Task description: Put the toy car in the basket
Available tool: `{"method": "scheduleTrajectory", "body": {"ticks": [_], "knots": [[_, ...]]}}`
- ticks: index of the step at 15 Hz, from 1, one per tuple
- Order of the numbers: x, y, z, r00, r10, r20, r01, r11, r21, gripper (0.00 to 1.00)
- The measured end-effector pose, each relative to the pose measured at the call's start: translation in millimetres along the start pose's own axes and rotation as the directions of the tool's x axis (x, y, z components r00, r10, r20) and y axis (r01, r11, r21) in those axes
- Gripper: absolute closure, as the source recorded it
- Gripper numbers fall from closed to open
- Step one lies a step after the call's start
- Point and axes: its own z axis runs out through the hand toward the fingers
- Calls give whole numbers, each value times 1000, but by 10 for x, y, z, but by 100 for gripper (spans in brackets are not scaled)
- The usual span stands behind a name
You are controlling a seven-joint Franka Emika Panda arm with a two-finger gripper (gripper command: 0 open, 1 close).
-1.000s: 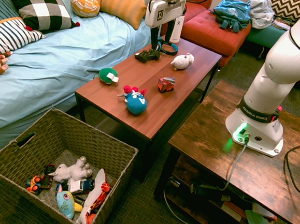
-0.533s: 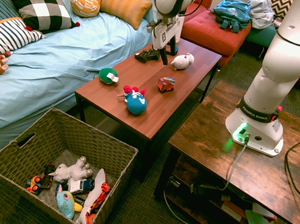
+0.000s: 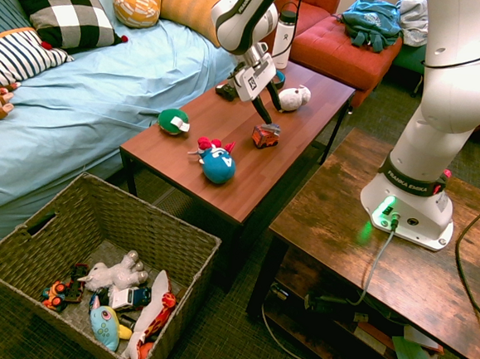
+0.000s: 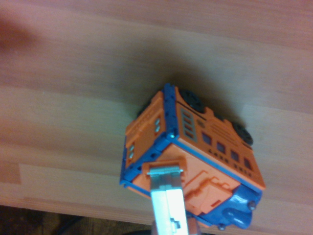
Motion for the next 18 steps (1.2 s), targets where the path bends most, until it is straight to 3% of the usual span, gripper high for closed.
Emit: {"method": "scheduleTrajectory", "body": {"ticks": [5,14,15,18], "knots": [[41,-227,263,999,-20,39,22,999,-45,0],[352,-386,274,999,-31,44,34,997,-64,0],[365,-400,282,999,-31,44,34,997,-65,100],[386,-404,284,999,-29,43,32,997,-64,100]]}}
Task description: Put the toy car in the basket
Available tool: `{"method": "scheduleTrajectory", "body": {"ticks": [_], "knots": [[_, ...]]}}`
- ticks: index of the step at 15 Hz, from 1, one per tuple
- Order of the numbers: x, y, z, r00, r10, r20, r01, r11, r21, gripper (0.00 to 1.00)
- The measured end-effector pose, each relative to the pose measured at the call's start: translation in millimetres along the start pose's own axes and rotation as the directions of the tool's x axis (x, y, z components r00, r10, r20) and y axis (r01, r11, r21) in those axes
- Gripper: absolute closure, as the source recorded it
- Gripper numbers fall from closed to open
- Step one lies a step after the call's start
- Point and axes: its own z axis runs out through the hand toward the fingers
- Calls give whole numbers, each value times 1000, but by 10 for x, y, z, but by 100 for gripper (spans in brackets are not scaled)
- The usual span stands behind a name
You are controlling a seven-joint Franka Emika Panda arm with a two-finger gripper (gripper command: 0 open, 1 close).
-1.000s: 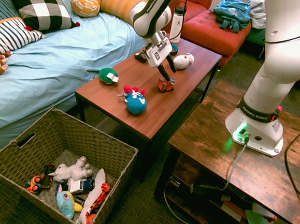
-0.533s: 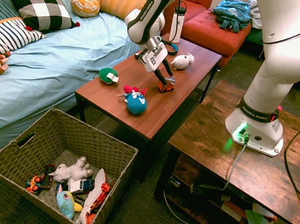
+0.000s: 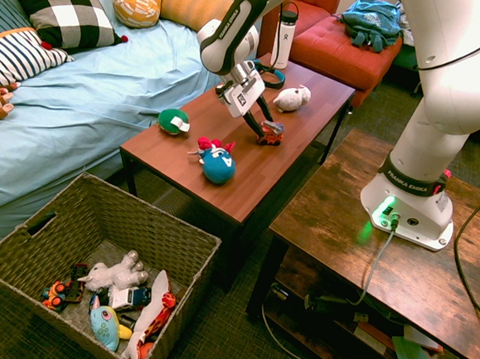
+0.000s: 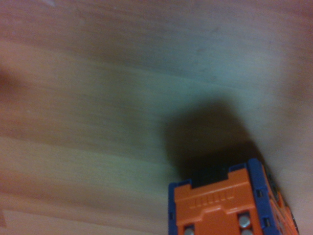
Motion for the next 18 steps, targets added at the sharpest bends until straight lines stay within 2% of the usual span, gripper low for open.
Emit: {"method": "scheduleTrajectory", "body": {"ticks": [13,15,18], "knots": [[32,18,-106,1000,7,-15,-7,1000,-1,100],[44,116,-221,999,19,-31,-19,1000,11,100],[-192,459,-706,996,35,-82,-29,997,73,100]]}}
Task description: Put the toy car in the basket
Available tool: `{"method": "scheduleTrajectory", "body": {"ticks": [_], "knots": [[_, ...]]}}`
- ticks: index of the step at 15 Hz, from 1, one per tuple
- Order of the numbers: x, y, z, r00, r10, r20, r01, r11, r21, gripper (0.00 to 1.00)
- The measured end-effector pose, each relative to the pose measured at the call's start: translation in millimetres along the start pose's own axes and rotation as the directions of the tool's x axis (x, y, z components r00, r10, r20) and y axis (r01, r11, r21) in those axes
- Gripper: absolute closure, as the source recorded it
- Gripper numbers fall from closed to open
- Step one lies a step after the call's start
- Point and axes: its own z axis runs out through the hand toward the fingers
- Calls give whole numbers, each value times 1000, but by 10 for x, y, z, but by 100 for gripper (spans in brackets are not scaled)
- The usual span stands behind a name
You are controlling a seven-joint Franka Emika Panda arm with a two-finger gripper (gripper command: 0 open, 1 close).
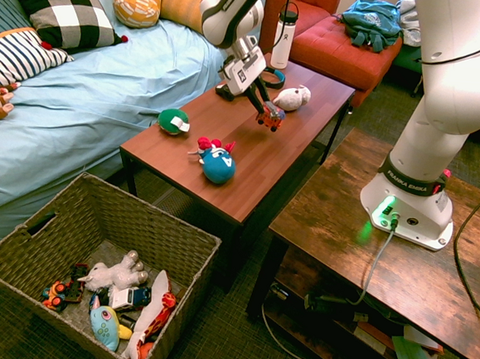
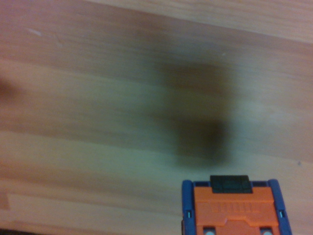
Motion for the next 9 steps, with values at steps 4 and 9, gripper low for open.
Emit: {"method": "scheduleTrajectory", "body": {"ticks": [4,9], "knots": [[-1134,-381,-554,992,-85,-95,87,996,18,100],[-3583,-1766,-483,918,-309,-246,290,950,-111,100]]}}
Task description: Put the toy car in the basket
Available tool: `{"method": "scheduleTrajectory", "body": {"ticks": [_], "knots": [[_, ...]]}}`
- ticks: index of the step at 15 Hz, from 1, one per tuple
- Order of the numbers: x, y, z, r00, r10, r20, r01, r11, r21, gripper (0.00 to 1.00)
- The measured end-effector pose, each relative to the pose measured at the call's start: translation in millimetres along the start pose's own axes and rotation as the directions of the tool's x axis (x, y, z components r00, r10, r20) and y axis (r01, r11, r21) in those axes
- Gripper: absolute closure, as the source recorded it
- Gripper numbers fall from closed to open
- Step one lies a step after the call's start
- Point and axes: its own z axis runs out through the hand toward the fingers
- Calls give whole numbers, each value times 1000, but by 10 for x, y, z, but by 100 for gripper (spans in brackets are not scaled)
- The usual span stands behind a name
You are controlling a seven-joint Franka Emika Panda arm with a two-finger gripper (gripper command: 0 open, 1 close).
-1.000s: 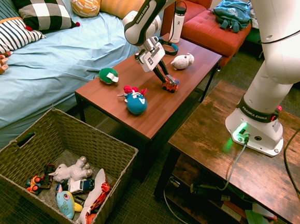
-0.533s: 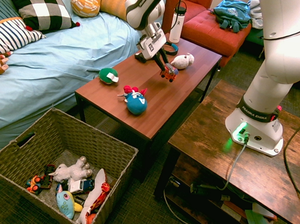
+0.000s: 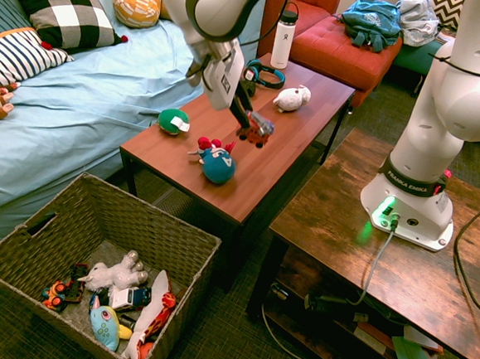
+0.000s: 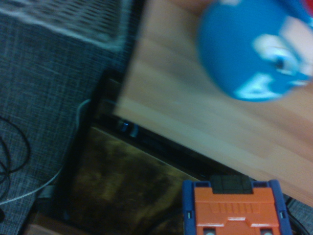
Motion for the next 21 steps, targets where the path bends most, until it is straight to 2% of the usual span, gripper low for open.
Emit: {"method": "scheduleTrajectory", "body": {"ticks": [1,2,6,7,11,17,19,21], "knots": [[-177,-373,-45,998,-58,-21,58,998,-10,100],[-137,-616,-59,995,-96,-30,96,995,-15,100],[636,-1079,20,983,-182,25,182,983,4,100],[717,-1178,-72,977,-207,47,207,978,18,0],[818,-1337,-384,966,-240,91,238,971,35,0],[1063,-1088,-374,968,-232,94,229,973,42,0],[1114,-863,-586,977,-203,62,200,978,59,0],[1198,-310,-953,987,-158,13,156,983,98,0]]}}
